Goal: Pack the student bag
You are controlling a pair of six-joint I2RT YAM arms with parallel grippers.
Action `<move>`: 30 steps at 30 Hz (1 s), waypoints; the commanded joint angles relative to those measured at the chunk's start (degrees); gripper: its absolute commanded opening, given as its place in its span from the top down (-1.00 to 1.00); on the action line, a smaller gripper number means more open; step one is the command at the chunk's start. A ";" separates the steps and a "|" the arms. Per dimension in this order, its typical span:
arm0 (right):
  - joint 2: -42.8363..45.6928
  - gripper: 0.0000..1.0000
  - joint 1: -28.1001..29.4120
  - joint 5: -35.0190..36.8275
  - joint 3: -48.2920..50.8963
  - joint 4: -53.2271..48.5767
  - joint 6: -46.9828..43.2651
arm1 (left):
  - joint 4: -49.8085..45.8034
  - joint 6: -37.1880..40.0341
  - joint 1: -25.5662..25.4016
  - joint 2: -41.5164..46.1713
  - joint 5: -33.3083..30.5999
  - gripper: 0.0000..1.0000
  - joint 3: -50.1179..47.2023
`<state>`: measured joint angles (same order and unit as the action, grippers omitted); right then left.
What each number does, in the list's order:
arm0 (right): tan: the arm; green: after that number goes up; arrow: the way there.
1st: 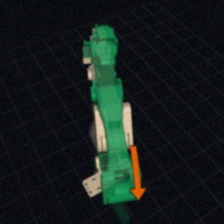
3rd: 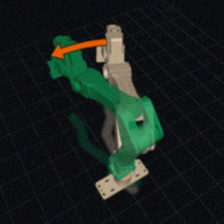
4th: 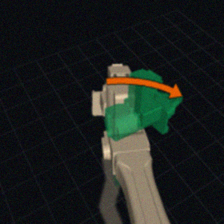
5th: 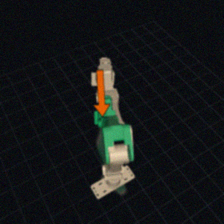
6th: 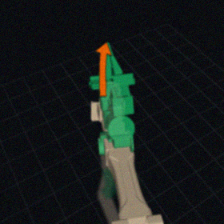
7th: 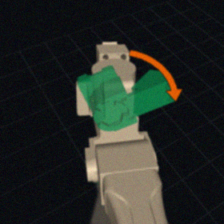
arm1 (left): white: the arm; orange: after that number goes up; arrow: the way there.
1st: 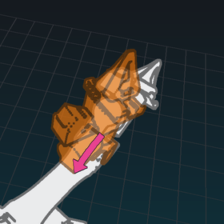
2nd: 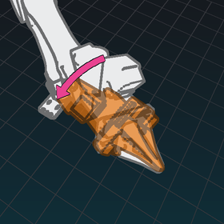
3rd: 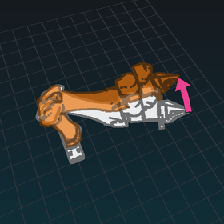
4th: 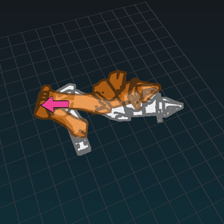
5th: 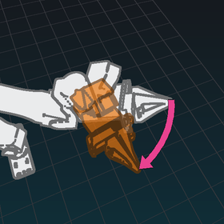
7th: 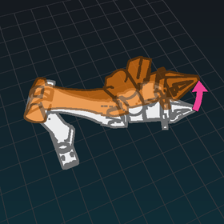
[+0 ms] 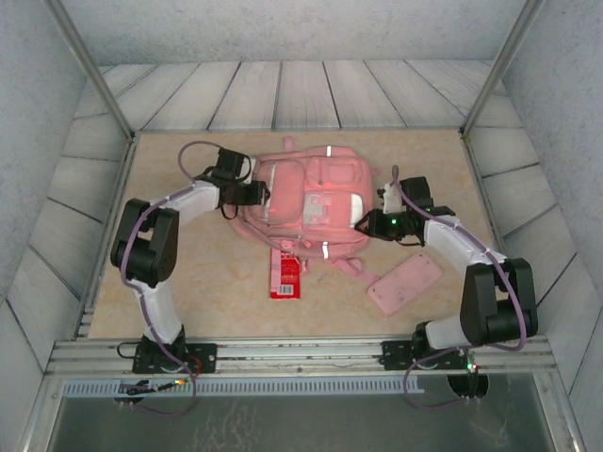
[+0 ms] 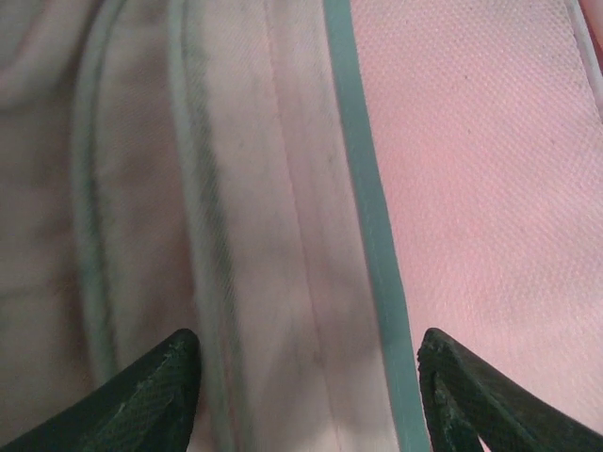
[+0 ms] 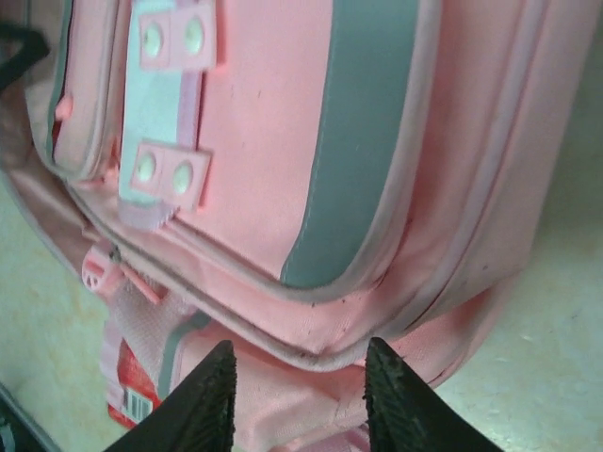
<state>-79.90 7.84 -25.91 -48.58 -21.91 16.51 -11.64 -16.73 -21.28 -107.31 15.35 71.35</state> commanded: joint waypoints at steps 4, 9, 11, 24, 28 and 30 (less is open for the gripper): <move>-1.92 0.16 0.06 5.09 -5.03 -1.30 -2.17 | -7.99 -0.01 -0.24 8.88 -3.76 -0.28 -3.94; -7.76 0.16 0.00 5.78 -8.80 0.85 -2.72 | -8.45 -2.37 -1.81 14.60 -0.41 -0.28 -8.57; -10.15 0.16 -0.02 5.48 -9.74 1.73 -2.57 | -9.13 -3.65 -3.50 16.72 -0.32 -0.30 -9.68; -14.89 0.69 0.01 -8.12 -8.68 6.00 -0.71 | 0.74 -18.31 -21.16 17.33 -3.42 -0.23 -14.91; -12.73 0.83 0.03 -10.37 -7.46 7.59 0.75 | -0.47 -20.09 -23.07 14.30 -7.21 -0.21 -13.19; -11.46 0.91 0.03 -11.99 -6.46 9.47 2.34 | -1.44 -21.01 -23.13 13.57 -9.80 -0.24 -13.38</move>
<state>-94.50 7.38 -31.83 -56.21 -14.98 17.19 -12.45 -34.92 -44.18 -92.82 10.79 56.86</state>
